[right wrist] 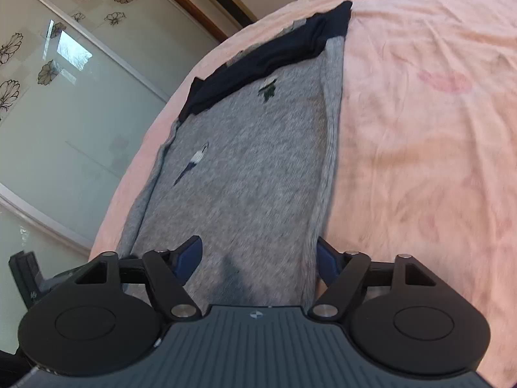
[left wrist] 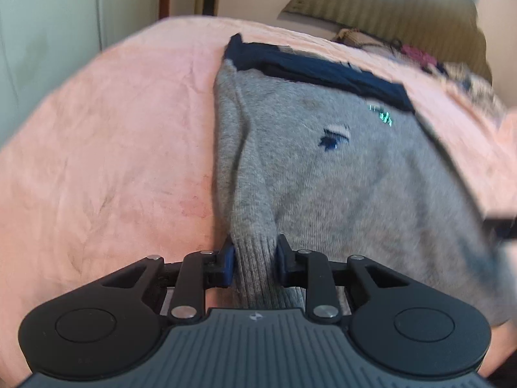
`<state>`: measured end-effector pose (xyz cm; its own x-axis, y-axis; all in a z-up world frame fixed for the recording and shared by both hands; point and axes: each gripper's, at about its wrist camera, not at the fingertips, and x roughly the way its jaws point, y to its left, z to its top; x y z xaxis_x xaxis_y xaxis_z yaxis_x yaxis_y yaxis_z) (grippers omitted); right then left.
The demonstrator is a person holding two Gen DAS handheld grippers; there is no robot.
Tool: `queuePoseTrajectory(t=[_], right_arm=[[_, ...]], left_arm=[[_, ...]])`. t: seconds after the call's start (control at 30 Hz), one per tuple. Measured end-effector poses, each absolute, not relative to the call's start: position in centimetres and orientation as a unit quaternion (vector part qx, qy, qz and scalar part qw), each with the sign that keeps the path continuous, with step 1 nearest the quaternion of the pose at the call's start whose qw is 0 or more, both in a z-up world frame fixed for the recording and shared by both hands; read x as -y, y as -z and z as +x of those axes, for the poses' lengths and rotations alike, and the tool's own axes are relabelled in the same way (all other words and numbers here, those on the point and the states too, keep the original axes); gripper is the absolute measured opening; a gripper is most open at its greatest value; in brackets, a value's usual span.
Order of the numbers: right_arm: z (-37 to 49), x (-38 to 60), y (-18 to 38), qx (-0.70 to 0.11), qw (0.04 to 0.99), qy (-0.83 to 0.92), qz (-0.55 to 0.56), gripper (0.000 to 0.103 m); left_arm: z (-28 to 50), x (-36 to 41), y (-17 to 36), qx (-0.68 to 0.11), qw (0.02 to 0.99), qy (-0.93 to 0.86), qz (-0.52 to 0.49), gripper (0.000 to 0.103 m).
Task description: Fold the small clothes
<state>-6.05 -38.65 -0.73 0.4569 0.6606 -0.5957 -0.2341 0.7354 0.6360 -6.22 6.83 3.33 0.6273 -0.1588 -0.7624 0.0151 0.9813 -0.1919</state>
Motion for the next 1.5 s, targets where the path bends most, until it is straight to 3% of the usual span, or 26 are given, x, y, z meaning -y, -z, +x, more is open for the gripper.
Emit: queuePoseTrajectory(t=[0.13,0.17,0.2,0.23,0.27,0.3,0.5,0.53,0.6,0.67,0.77,0.83,0.87,0.9,1.03,1.23,1.5], right_arm=[[-7.3,38.2,1.6,-0.453,0.796,-0.296,0.27,0.073],[-7.6,38.0,1.7,-0.451,0.796,-0.299,0.271,0.073],[-7.7,37.9,1.8,-0.452,0.793,-0.301,0.275,0.067],[-7.6,37.7,1.9,-0.462,0.787,-0.301,0.279,0.057],[-7.5,37.8,2.1,-0.474,0.779,-0.301,0.281,0.024],[-7.6,38.0,2.2,-0.478,0.777,-0.299,0.282,0.011],[-8.3,40.0,3.4,-0.485,0.762,-0.283,0.323,0.015],[-8.3,40.0,3.7,-0.488,0.754,-0.286,0.334,0.02],[-8.5,39.8,3.5,-0.481,0.75,-0.297,0.345,0.041],[-8.8,39.2,3.0,-0.478,0.751,-0.305,0.34,0.053],[-8.8,38.4,2.5,-0.48,0.754,-0.307,0.326,0.06],[-8.7,37.9,2.2,-0.481,0.757,-0.305,0.319,0.06],[-8.8,37.9,2.1,-0.482,0.759,-0.301,0.318,0.049],[-8.9,37.9,2.2,-0.488,0.757,-0.301,0.313,0.011],[-9.5,38.1,2.0,-0.483,0.764,-0.302,0.303,0.011],[-9.7,41.3,-0.3,-0.418,0.756,-0.329,0.382,0.01],[2.5,42.2,-3.3,-0.32,0.759,-0.345,0.45,0.011]], left_arm=[[-6.2,-8.6,-2.3,-0.446,0.884,0.055,-0.131,0.017],[-6.1,-8.8,-2.4,-0.447,0.882,0.051,-0.14,0.011],[-5.9,-9.2,-2.6,-0.447,0.88,0.047,-0.152,0.01],[-6.1,-9.7,-3.1,-0.437,0.884,0.039,-0.163,0.009],[-6.4,-10.6,-3.9,-0.417,0.892,0.029,-0.173,0.009],[-6.8,-11.6,-4.6,-0.397,0.9,0.022,-0.178,0.008],[-7.9,-14.3,-3.4,-0.415,0.89,0.033,-0.188,0.009],[-7.9,-14.3,-2.7,-0.426,0.883,0.041,-0.193,0.009],[-8.0,-14.6,-1.7,-0.437,0.872,0.037,-0.217,0.011],[-8.1,-15.2,-1.3,-0.429,0.866,0.038,-0.254,0.017],[-8.0,-15.5,-1.3,-0.43,0.86,0.045,-0.272,0.023],[-8.0,-15.4,-1.7,-0.428,0.863,0.041,-0.266,0.023],[-8.2,-15.2,-2.0,-0.424,0.869,0.033,-0.252,0.009],[-8.2,-15.2,-2.1,-0.424,0.874,0.023,-0.235,0.006],[-9.2,-16.0,-3.3,-0.412,0.882,0.032,-0.225,0.005],[-8.8,-16.8,-7.5,-0.337,0.901,0.09,-0.259,0.005],[9.1,-12.3,-11.2,-0.298,0.914,0.132,-0.242,0.006]])
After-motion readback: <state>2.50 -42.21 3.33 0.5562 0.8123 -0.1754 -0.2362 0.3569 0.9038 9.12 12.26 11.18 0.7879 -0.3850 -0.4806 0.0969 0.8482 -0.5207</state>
